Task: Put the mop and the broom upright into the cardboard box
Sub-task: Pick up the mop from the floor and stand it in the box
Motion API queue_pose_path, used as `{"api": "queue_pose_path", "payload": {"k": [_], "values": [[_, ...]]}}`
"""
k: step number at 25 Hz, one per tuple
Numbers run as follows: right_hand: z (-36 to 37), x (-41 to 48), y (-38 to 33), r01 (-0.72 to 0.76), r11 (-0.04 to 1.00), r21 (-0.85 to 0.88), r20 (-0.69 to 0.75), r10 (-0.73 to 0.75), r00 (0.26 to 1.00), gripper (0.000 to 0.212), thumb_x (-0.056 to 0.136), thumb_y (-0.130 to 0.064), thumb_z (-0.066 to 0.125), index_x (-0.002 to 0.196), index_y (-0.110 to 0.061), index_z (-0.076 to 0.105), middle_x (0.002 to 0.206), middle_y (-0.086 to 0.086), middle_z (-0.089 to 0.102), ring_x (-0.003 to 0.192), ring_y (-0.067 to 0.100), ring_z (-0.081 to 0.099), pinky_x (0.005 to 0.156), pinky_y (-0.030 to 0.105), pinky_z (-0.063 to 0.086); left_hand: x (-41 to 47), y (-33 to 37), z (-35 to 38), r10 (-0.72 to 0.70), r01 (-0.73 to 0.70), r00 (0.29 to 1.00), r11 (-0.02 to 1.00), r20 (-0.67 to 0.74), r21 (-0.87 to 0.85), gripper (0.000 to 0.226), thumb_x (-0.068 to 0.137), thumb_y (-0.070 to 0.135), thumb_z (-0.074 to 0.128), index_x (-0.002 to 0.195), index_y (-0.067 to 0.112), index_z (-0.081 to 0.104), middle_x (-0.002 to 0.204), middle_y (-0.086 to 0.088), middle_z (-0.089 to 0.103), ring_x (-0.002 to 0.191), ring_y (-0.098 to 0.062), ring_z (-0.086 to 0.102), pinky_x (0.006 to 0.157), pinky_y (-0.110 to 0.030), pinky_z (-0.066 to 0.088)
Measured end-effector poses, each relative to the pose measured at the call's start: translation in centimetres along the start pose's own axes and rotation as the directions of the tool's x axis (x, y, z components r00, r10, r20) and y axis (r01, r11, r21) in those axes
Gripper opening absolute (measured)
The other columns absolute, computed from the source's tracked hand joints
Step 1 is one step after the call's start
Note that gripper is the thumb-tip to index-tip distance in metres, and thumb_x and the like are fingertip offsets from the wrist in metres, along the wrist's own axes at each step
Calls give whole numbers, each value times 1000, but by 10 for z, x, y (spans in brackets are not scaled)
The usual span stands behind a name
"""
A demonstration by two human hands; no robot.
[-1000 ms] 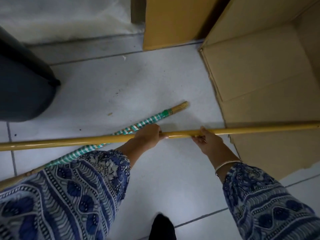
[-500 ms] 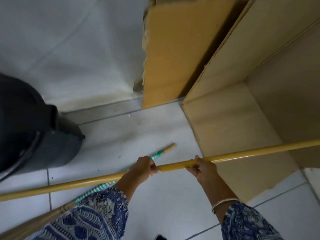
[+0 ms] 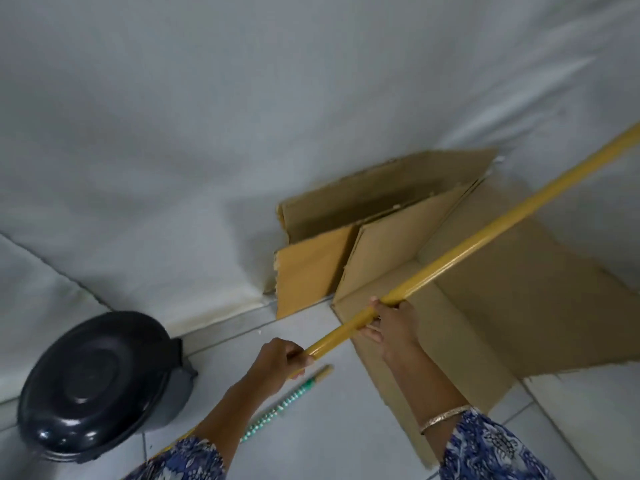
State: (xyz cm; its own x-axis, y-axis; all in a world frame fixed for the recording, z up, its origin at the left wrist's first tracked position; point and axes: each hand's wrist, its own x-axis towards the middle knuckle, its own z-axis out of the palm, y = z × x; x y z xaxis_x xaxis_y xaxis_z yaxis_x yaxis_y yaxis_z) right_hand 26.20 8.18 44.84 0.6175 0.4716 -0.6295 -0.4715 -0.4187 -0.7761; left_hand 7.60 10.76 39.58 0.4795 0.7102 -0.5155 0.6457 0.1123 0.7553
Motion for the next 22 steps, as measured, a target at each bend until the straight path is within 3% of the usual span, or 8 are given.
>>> {"api": "queue_pose_path", "payload": {"k": [4,6,11,15,18,22], "values": [[-4,-84,-95,198,979,-53,101,-192,976,13,86,-12,59,77,-15,52,94,14,63,84,25,63,54,30,56,-71,89,-36,151,-156,980,987,-131,-29,36,84,15,58,50,28,54,48,9,56,42,5,54,48,-5,40],[-7,-131,-146,302,952,-47,144,-293,945,11,86,-11,60,77,-15,53,88,9,64,81,21,63,52,29,57,-109,134,-54,241,-249,954,968,-177,-25,38,85,12,56,50,28,52,51,8,55,44,3,54,49,-5,40],[-19,-241,-263,495,867,-54,222,-473,853,6,85,-14,62,86,-11,56,103,17,65,91,28,66,52,29,53,-189,232,-93,368,-405,874,913,-319,-56,37,84,26,57,48,25,54,50,8,55,43,3,50,47,-3,38],[-34,-325,-334,619,785,-26,291,-587,756,30,84,-14,63,111,-3,55,94,16,66,76,21,65,58,32,54,-234,295,-113,462,-540,778,838,-425,-77,26,85,31,57,65,16,66,58,1,64,49,-2,58,49,-9,44],[-48,-373,-376,697,717,-8,306,-662,684,25,84,-13,64,106,-4,57,82,12,66,78,27,64,60,34,55,-259,343,-125,532,-622,707,782,-466,-52,24,86,30,56,70,15,67,58,7,63,47,4,58,48,-3,45],[-69,-409,-423,783,622,16,319,-745,586,21,83,-12,64,102,-5,57,80,11,66,74,24,65,60,35,55,-279,399,-125,576,-692,641,719,-507,-59,24,87,29,55,74,13,67,63,2,65,57,-5,59,50,-8,46]]}}
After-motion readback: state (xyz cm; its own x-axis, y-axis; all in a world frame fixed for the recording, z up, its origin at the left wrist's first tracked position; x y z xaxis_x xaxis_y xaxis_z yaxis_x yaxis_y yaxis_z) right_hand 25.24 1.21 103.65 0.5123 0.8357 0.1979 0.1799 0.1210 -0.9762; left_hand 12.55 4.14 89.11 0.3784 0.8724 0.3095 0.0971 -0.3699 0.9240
